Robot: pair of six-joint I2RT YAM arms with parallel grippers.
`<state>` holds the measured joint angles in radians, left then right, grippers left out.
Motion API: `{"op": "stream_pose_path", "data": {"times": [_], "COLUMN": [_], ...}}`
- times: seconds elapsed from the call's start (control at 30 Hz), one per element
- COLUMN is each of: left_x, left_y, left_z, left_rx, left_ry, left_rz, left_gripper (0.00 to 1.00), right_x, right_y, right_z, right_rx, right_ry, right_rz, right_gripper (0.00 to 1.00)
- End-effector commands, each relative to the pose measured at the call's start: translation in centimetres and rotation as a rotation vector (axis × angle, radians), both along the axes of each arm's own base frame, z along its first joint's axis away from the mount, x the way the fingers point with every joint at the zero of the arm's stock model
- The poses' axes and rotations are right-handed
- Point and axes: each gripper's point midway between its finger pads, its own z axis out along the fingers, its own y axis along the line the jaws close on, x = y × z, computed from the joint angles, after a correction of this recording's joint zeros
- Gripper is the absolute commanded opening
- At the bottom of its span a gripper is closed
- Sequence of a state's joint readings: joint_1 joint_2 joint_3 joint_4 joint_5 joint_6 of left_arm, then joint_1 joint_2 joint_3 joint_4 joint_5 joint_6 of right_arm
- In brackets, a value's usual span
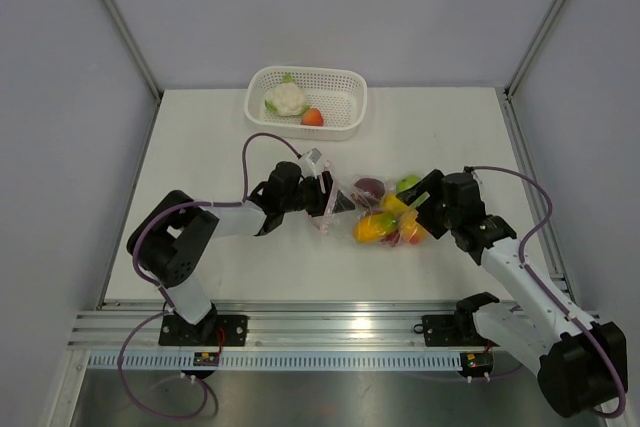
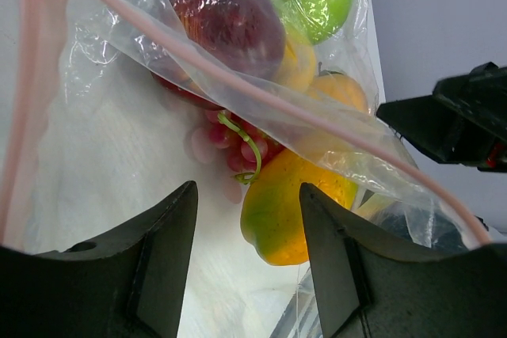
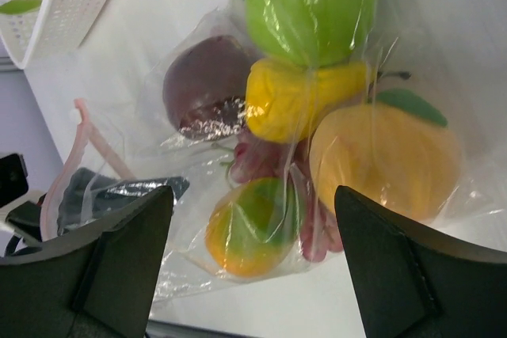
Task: Open the zip-top bag and remove the fake food
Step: Pick up the fake fruit from the zipper food storage bag.
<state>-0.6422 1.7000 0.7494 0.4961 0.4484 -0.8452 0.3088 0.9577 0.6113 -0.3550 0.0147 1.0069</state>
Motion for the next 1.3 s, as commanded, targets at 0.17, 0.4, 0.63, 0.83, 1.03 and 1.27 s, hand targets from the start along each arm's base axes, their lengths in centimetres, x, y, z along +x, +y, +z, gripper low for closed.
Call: {"op": "stream_pose_path", "data": {"times": [0.17,0.4,0.63,0.83,1.03,1.27], "left_x": [0.2,-0.1,-0.2,-0.2,-0.3,-0.6], "left_y": [-0.4,-0.3,-0.5,-0.4,-0.5,-0.8], "left_z": [2.0,2.3,2.2,2.0,1.8,2.2], "left_rx": [-0.045,-0.061,-0.074,-0.07,-0.071,-0.101], "left_ry": [-0.067,-0.071,-0.067,-0.065,-0.057,-0.053], "left_rz": [-0.019,-0.022,-0.028,-0.029,-0.032,-0.051], "left_gripper": [0.58,0.59,0.6,0.61,0.64,0.69], "right_x": [-3.3,-2.9,0.3,2.0,2.9,3.8], "right_y": [2.9,5.5,6.9,8.3,8.6,8.4], "right_z": [0.8,-2.0,-2.8,-1.5,-0.8,-1.0], "right_rx": [0.081,0.07,0.089,0.189,0.274,0.265], "right_ry": [0.037,0.058,0.004,-0.084,-0.138,-0.135], "right_rz": [0.068,0.085,0.038,0.032,-0.019,-0.054], "right_gripper": [0.91,0.91,0.91,0.89,0.75,0.48]}}
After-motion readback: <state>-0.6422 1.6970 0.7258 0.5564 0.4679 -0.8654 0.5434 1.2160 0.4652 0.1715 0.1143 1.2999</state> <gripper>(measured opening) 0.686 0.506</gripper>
